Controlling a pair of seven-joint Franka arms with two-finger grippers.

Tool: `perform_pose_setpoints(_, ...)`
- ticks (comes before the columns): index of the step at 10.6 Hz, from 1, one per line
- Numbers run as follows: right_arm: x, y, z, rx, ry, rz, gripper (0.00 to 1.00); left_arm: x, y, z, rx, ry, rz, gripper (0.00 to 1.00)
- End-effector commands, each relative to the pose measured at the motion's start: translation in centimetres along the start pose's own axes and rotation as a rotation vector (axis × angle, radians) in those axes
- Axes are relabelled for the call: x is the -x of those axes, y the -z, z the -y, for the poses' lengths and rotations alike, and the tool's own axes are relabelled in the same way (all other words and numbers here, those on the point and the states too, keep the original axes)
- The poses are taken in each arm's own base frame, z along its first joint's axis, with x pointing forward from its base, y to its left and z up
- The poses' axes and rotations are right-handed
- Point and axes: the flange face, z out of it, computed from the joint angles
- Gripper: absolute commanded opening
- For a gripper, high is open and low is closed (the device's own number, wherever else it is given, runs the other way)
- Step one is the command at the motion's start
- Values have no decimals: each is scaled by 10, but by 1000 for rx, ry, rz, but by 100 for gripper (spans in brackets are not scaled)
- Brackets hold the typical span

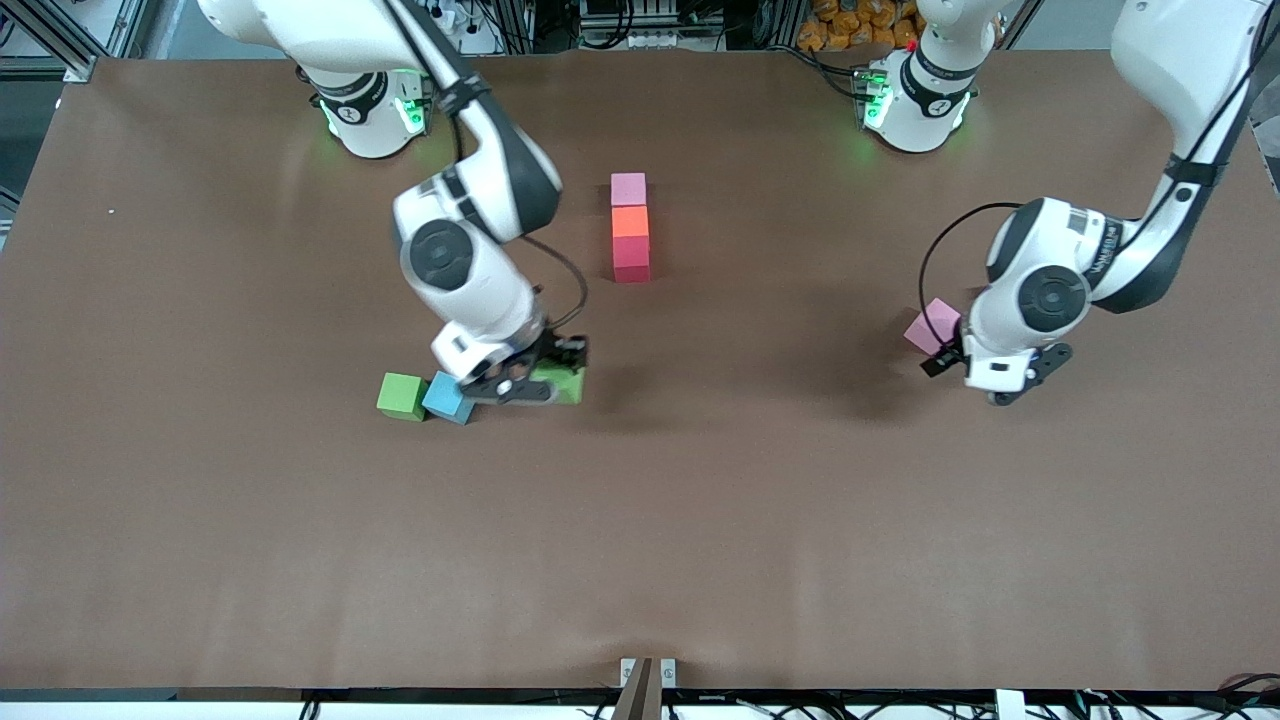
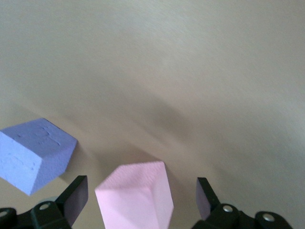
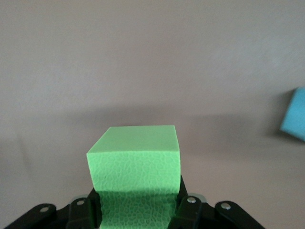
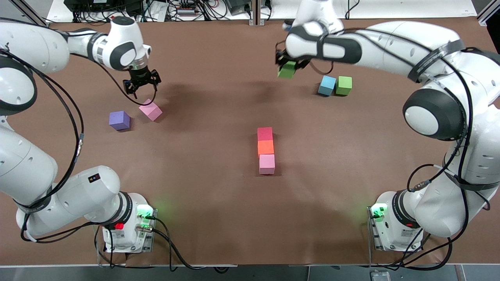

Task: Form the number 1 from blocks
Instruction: 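Place the green cube with the right gripper while the left gripper grasps pink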

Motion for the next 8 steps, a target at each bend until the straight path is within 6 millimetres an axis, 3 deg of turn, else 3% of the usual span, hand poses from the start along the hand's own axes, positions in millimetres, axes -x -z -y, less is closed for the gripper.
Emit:
perform_pose_setpoints(1, 56, -13, 22, -20, -39, 8, 57, -3, -2, 16, 26, 56, 20, 100)
perform_pose_setpoints(4, 94, -39, 35, 14, -6, 58, 57, 4, -7, 16, 35, 96, 56, 100)
perform_pose_setpoints(8, 107, -74, 37, 52, 20, 82, 57, 26, -25, 14, 49, 112, 69, 100)
